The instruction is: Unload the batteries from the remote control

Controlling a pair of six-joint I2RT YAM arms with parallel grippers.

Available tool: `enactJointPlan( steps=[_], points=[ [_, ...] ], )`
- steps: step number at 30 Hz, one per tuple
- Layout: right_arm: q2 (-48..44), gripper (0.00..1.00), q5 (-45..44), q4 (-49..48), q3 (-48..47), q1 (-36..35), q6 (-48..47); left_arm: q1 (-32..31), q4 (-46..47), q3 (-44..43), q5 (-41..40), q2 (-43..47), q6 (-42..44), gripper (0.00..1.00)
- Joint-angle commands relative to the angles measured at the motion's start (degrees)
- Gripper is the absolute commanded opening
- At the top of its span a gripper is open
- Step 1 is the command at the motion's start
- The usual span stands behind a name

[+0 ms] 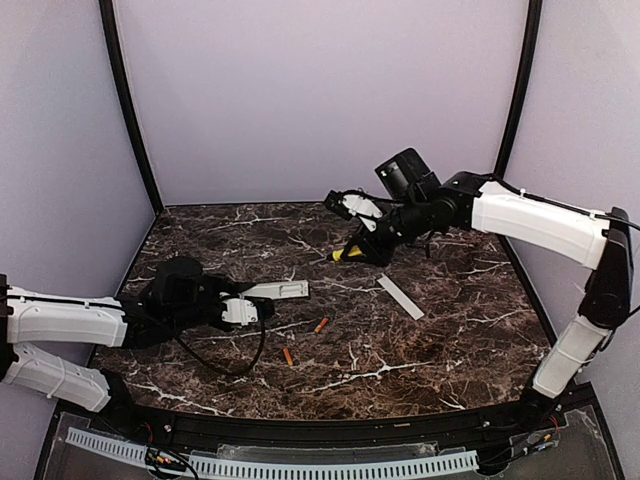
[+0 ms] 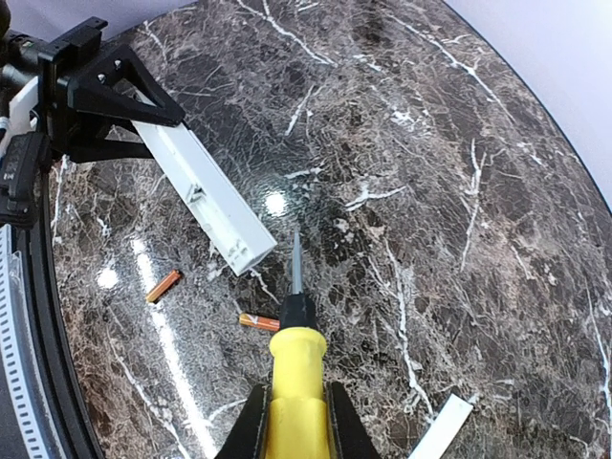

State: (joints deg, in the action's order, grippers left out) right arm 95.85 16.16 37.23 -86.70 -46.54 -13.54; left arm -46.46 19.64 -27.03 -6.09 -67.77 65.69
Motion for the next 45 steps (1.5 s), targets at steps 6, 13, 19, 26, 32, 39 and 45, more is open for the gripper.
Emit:
enactJointPlan(
  steps=[6,13,19,26,32,39,45],
  points=[
    [-9.9,0.0,-15.4,-15.8,12.7,0.3,8.1,0.8,3.0,-4.3,-3.7,4.7,-13.6,0.0],
    [-15.2,0.0,-23.2,-26.4,22.3,0.3,12.3,0.6,-1.5,-8.1,-13.9,10.9,-37.2,0.0],
    [-13.0,0.0,-26.0,-27.8,22.6,0.4,13.5,0.6,-18.5,-15.9,-26.1,10.5,-58.5,0.0],
    [-9.1,0.0,-26.1,-29.0,22.8,0.4,18.1,1.4,-31.2,-17.0,-29.1,6.3,-80.5,0.0],
    [-6.5,0.0,-24.6,-31.4,24.2,0.4,21.3,3.3,-32.4,-13.6,-26.4,3.0,-90.2,0.0],
    [-2.8,0.0,-25.0,-33.4,24.4,0.4,23.1,4.0,-33.7,-13.1,-25.4,-3.0,-95.1,0.0],
    [-0.8,0.0,-24.4,-33.5,23.9,0.4,22.9,4.0,-33.0,-12.4,-25.0,-6.7,-96.3,0.0]
  ],
)
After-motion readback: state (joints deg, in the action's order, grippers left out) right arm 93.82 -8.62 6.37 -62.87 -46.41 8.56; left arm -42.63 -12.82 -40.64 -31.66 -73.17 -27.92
